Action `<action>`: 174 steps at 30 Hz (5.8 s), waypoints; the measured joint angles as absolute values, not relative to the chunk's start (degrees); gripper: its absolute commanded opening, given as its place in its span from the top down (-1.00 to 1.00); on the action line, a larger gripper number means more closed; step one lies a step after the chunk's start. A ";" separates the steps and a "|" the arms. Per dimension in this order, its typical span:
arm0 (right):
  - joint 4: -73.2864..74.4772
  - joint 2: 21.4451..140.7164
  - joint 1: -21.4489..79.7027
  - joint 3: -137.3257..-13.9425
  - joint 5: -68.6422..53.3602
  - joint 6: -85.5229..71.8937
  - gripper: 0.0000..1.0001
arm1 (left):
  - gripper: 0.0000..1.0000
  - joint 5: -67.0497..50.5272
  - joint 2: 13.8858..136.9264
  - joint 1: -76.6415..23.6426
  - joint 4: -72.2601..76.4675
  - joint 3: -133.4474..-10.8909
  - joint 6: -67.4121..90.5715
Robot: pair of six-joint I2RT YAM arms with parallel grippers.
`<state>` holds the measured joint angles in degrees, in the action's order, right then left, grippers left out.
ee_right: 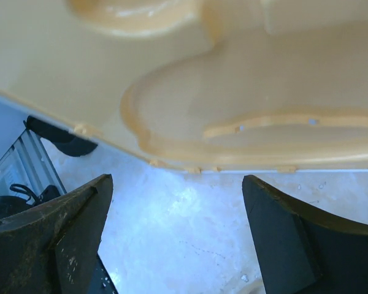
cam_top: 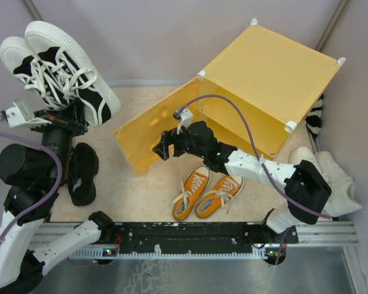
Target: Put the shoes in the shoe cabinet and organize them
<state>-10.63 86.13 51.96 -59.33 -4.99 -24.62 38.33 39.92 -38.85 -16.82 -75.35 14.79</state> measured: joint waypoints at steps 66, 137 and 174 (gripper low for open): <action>33.04 36.42 51.96 -73.12 29.87 -9.43 -0.72 | 1.00 -3.51 90.98 -38.85 -33.04 -62.87 -2.48; 33.15 36.18 51.96 -72.58 30.35 -7.44 -0.74 | 1.00 -0.32 83.18 -52.31 -38.50 -79.09 -8.27; 36.29 39.11 51.96 -78.87 33.21 -5.48 -0.74 | 0.18 0.01 118.78 -47.48 -36.49 -122.87 -3.20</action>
<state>36.29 39.11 51.96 -78.87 33.21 -5.48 0.01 118.78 -47.48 -36.49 -122.87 -3.20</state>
